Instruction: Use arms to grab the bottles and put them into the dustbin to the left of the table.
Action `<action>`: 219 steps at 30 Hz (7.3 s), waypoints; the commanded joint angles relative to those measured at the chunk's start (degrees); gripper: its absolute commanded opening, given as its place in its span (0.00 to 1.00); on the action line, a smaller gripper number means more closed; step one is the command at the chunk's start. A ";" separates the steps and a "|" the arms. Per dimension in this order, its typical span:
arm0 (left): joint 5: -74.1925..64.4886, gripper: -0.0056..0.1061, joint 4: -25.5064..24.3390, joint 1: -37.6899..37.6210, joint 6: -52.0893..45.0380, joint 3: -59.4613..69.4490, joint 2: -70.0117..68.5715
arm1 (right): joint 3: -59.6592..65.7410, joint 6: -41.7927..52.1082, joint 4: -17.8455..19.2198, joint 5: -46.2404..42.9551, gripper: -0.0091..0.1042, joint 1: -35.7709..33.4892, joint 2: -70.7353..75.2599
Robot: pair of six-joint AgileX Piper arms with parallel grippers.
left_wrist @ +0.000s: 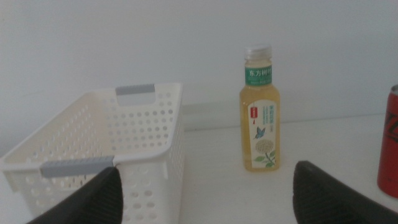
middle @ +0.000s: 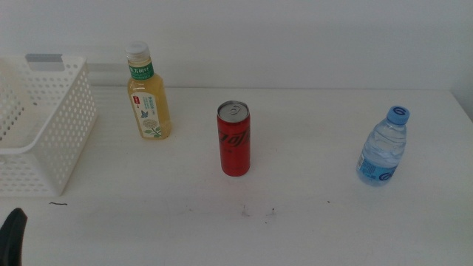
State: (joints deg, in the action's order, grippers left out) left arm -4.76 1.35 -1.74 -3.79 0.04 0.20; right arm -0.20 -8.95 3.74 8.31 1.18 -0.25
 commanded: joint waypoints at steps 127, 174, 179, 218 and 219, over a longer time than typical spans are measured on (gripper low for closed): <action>65.35 0.21 12.67 -35.32 2.15 -49.93 122.29 | 0.20 0.44 0.33 -0.80 0.90 0.34 0.25; -59.15 0.05 8.58 18.46 -23.19 -99.31 111.81 | 0.20 0.44 0.33 -0.80 0.90 0.34 0.25; -58.25 0.20 8.62 18.46 -23.19 -99.10 114.57 | 0.20 0.44 0.33 -0.80 0.90 0.34 0.25; 63.98 0.89 -3.97 -2.89 11.05 -14.59 85.34 | 0.20 -0.71 0.33 -0.80 0.90 0.34 0.25; 64.63 0.89 -4.75 -2.89 11.49 -15.46 87.63 | 0.20 -0.71 0.33 -0.80 0.90 0.34 0.25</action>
State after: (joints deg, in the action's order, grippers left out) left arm 56.20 -3.38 -4.53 6.30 -14.61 84.80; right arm -0.20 -9.78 3.74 8.08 1.18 -0.25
